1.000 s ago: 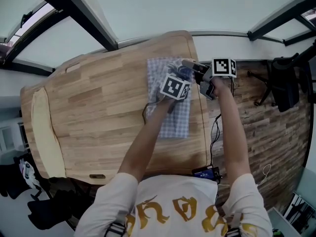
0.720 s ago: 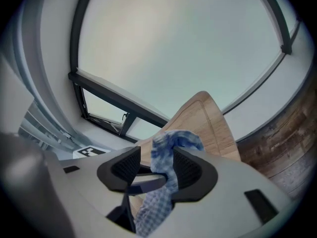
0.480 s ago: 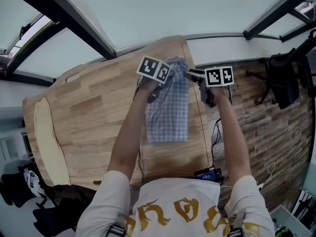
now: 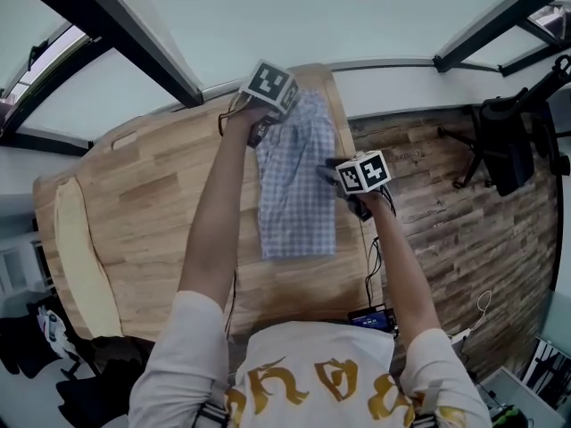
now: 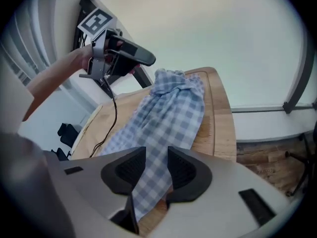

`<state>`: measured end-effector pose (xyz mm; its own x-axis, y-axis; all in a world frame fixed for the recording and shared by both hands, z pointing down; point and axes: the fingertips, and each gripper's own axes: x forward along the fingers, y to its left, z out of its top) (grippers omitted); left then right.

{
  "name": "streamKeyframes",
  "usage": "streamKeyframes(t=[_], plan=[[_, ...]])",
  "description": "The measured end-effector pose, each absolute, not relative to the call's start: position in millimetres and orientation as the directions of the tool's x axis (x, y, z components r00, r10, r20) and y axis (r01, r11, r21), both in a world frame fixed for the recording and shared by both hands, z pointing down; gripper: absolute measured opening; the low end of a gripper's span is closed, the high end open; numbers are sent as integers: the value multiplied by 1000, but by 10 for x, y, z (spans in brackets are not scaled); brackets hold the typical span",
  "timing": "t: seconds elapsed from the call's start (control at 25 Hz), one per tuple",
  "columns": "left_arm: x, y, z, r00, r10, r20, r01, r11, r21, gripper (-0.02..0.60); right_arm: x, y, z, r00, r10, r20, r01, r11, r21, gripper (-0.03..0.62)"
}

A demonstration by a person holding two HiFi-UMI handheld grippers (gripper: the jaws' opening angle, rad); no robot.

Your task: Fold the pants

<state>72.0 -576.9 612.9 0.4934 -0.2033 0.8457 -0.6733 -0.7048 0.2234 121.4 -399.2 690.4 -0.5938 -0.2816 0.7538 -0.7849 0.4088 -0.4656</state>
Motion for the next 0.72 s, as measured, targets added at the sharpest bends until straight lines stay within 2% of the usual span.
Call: streamKeyframes(t=[0.12, 0.16, 0.2, 0.32, 0.52, 0.72], plan=[[641, -5596, 6061, 619, -191, 762, -655, -660, 367, 249, 1265, -3993, 6806, -620, -337, 709, -778, 379, -501, 156], [573, -5486, 6060, 642, -188, 743, -648, -650, 396, 231, 1284, -3975, 6754, -626, -358, 693, -776, 372, -509, 156], [509, -5342, 6078, 659, -176, 731, -635, -651, 415, 160, 1314, -3941, 6705, -625, -378, 683, -778, 369, -509, 156], [350, -4877, 6179, 666, -169, 726, -604, -694, 393, 64, 1427, -3759, 6614, -608, -423, 672, -793, 359, -492, 157], [34, -4321, 6226, 631, -261, 730, -664, -669, 335, 44, 1357, -3368, 6439, -650, -428, 628, -759, 400, -513, 165], [-234, -3809, 5881, 600, -381, 704, -740, -599, 307, 44, 1267, -2980, 6012, -717, -471, 514, -697, 452, -557, 161]])
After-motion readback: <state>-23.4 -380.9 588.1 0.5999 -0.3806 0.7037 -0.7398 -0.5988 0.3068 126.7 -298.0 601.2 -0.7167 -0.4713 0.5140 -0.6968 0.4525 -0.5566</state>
